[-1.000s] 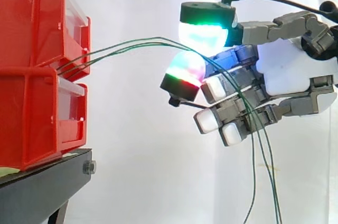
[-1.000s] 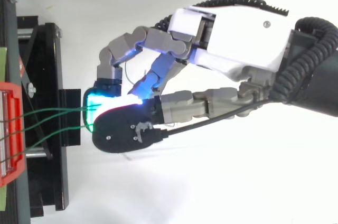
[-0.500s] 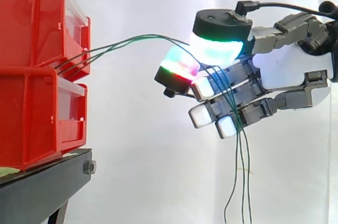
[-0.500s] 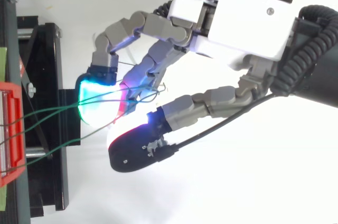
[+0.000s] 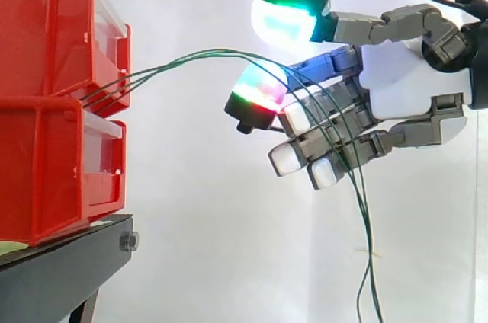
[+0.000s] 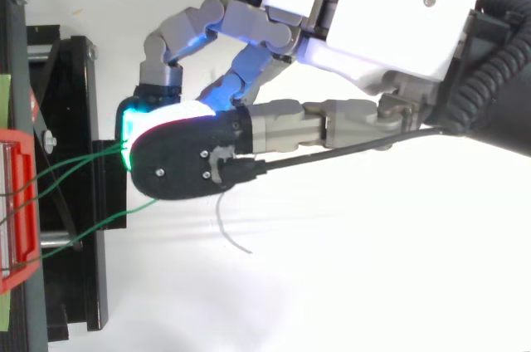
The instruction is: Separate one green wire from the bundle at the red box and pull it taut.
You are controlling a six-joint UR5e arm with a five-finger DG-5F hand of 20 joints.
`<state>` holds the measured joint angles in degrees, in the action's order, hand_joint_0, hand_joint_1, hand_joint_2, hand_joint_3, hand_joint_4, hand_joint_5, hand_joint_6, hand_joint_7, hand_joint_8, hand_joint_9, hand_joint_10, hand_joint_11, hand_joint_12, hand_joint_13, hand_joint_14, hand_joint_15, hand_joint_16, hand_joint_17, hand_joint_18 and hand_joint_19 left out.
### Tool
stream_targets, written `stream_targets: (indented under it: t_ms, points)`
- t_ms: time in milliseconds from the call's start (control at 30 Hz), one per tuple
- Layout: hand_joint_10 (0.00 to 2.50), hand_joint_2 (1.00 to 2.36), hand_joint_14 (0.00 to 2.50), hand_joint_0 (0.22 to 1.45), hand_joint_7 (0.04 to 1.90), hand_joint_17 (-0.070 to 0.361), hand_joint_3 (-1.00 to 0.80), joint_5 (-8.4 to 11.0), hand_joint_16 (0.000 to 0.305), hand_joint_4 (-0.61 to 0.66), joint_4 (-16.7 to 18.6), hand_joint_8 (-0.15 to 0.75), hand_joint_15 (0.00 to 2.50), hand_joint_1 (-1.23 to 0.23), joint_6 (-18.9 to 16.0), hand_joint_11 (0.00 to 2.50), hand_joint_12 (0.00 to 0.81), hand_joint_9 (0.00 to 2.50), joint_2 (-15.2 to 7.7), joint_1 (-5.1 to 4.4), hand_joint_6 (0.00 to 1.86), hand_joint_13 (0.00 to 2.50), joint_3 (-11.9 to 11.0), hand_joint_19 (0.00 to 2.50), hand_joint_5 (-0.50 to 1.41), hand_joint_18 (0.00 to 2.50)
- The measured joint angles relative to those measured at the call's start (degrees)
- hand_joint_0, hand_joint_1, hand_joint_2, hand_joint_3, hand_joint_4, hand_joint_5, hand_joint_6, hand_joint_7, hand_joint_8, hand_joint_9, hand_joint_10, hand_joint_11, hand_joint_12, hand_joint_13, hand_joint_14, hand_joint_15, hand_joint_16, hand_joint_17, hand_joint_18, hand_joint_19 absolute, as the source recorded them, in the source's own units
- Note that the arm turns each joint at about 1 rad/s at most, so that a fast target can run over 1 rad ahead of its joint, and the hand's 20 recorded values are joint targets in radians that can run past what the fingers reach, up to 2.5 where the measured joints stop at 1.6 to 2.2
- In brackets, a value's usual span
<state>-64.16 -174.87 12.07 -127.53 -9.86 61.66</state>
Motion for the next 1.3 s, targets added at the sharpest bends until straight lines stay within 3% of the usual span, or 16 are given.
stream_targets:
  t_ms: [100,267,533,733,800,867,900,933,1033,1167,1300]
  points:
    - [0.02,1.02,0.02,0.57,0.96,0.137,-0.11,0.34,0.061,0.15,0.1,0.291,0.52,-0.69,0.3,0.66,0.382,1.09,0.0,0.01,0.88,0.96,-0.1,0.73,-0.17,0.88]
    - [0.02,1.02,0.02,0.59,0.94,0.133,-0.09,0.58,0.059,0.09,0.1,0.276,0.53,-0.75,0.7,0.69,0.370,1.07,0.0,0.02,0.89,0.93,-0.2,0.71,-0.18,0.86]
    - [0.03,1.01,0.02,0.63,0.91,0.128,-0.30,0.61,0.057,0.09,-0.2,0.252,0.52,-0.89,1.1,0.70,0.352,1.00,0.0,0.04,0.90,0.86,-0.2,0.69,-0.19,0.80]
    - [0.02,1.00,0.02,0.64,0.93,0.127,-0.50,0.61,0.057,0.12,-0.3,0.245,0.52,-0.92,1.2,0.69,0.345,1.00,0.0,0.09,0.89,0.85,-0.3,0.67,-0.19,0.79]
    - [0.02,1.00,0.02,0.56,0.94,0.129,-0.50,0.61,0.058,0.13,-0.4,0.248,0.52,-0.87,1.2,0.67,0.350,1.02,0.0,0.14,0.89,0.86,-0.4,0.69,-0.17,0.80]
    - [0.02,1.00,0.02,0.50,0.95,0.136,-0.50,0.61,0.061,0.14,-0.5,0.274,0.51,-0.68,1.2,0.65,0.370,1.08,0.0,0.23,0.87,0.89,-0.5,0.70,-0.16,0.82]
    - [0.02,1.00,0.02,0.49,0.95,0.137,-0.50,0.61,0.061,0.14,-0.5,0.277,0.52,-0.65,1.2,0.64,0.375,1.09,0.0,0.27,0.87,0.91,-0.5,0.70,-0.15,0.83]
    - [0.02,1.00,0.02,0.51,0.95,0.136,-0.50,0.61,0.060,0.14,-0.5,0.276,0.52,-0.51,1.3,0.63,0.372,1.11,0.0,0.32,0.86,0.92,-0.5,0.71,-0.15,0.86]
    - [0.02,1.00,0.02,0.56,0.98,0.127,-0.50,0.61,0.056,0.11,-0.8,0.262,0.53,-0.38,1.5,0.62,0.363,1.11,0.0,0.50,0.84,0.92,-0.8,0.74,-0.14,0.83]
    - [0.02,1.01,0.02,0.58,0.97,0.127,-0.39,0.63,0.057,0.11,-2.1,0.261,0.54,-0.48,2.7,0.64,0.363,1.11,0.0,0.72,0.84,0.93,-1.4,0.75,-0.16,0.84]
    - [0.02,1.00,0.02,0.54,0.92,0.134,-0.45,1.07,0.060,0.13,-3.2,0.268,0.53,-0.54,3.5,0.63,0.377,1.10,-0.1,1.10,0.83,0.95,-1.5,0.73,-0.17,0.86]
